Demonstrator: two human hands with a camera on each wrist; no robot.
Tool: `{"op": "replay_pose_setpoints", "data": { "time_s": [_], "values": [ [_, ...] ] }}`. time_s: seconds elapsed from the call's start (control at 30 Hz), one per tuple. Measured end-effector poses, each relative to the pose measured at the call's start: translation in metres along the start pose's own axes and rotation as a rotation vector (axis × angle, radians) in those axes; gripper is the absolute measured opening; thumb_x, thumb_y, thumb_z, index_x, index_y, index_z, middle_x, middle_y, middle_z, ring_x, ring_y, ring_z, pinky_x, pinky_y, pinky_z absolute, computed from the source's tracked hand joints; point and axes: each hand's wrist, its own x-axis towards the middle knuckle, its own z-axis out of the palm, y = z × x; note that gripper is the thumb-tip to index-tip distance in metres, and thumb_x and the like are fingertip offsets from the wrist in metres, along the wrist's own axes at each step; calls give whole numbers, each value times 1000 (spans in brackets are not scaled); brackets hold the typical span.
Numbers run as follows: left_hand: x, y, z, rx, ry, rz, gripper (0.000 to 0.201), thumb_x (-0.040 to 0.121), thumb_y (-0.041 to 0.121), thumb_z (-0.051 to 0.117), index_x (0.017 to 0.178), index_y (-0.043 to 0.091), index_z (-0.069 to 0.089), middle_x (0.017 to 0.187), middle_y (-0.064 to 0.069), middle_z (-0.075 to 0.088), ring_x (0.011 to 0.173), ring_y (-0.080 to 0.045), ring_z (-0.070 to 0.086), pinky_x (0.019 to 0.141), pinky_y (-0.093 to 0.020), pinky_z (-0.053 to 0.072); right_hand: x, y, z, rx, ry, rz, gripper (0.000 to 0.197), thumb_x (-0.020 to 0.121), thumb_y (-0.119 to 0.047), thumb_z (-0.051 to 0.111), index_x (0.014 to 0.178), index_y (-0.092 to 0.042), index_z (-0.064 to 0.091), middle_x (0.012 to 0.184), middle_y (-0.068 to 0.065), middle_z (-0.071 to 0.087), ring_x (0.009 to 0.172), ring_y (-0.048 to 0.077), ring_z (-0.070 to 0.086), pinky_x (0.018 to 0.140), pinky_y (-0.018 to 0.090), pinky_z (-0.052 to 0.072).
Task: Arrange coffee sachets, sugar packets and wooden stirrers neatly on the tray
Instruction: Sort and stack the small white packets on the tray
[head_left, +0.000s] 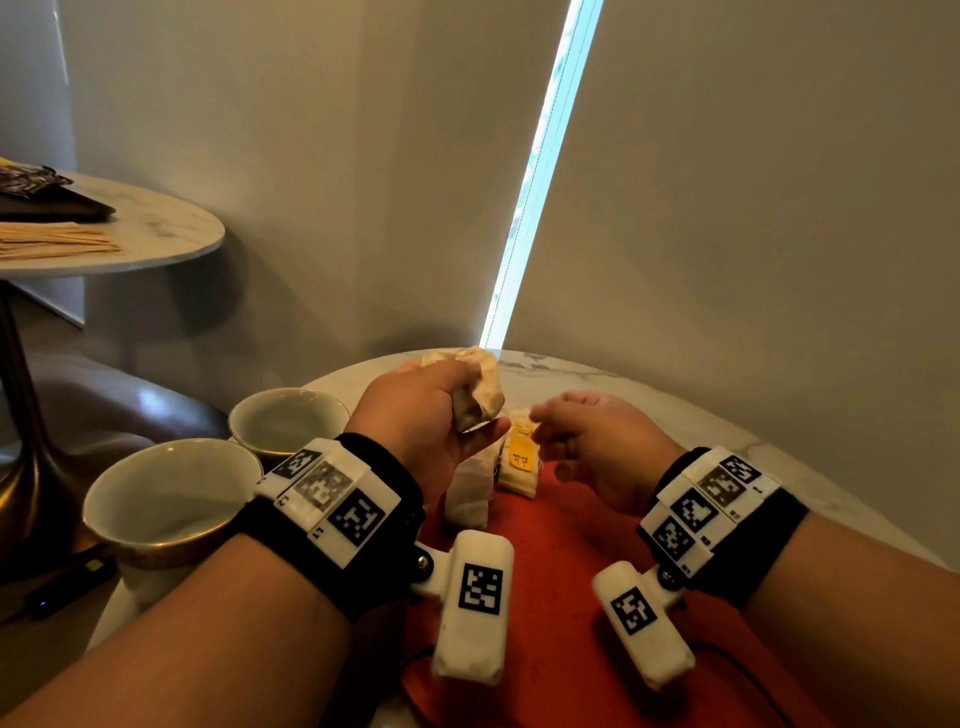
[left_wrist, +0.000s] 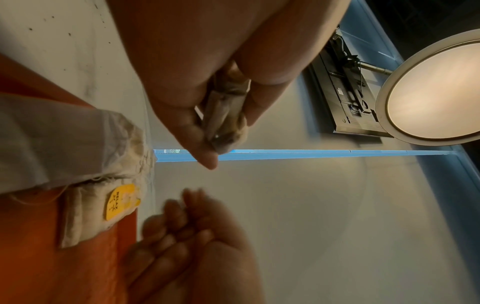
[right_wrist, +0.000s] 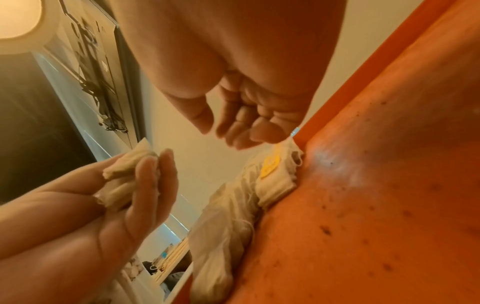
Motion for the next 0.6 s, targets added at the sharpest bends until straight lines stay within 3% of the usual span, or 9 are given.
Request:
{"op": "replay_pose_setpoints", "data": {
  "time_s": [0.1,0.27,0.4,0.53,0.6],
  "values": [
    [2,-2,-2,16,-3,-5,23,95,10,64,118,4,63,99,-19,68,79,-27,69,59,-33,58,-4,-10,2,141,-16,-127,27,96,-21,63,113,0,63,80,6,59,64,16,53,56,29,39],
    [1,-5,-6,84,-66,1,32,93,21,68,122,8,65,88,-10,73,68,-17,70,54,-27,53,-9,-19,9,150,-131,-265,19,92,-15,68,110,-10,69,89,9,65,71,17,57,57,29,42],
    [-2,-5,-5,104,-168,-10,29,95,25,64,118,7,69,87,-12,67,66,-15,64,56,-27,53,-8,-16,15,82,-127,-304,18,90,-13,72,107,-11,71,91,14,69,76,23,59,57,31,44],
    [-1,-3,-4,81,-177,-1,36,85,14,67,118,-2,66,90,-17,66,70,-18,63,56,-26,55,-6,-13,16,95,-80,-301,9,87,-5,73,93,-11,69,84,15,68,73,24,58,56,31,42],
    [0,-4,-4,109,-156,18,28,89,6,62,116,-2,67,91,-18,68,73,-20,66,55,-26,54,-6,-13,15,126,-93,-290,10,83,-7,76,89,-12,69,83,15,66,70,22,56,55,31,41]
  ]
}}
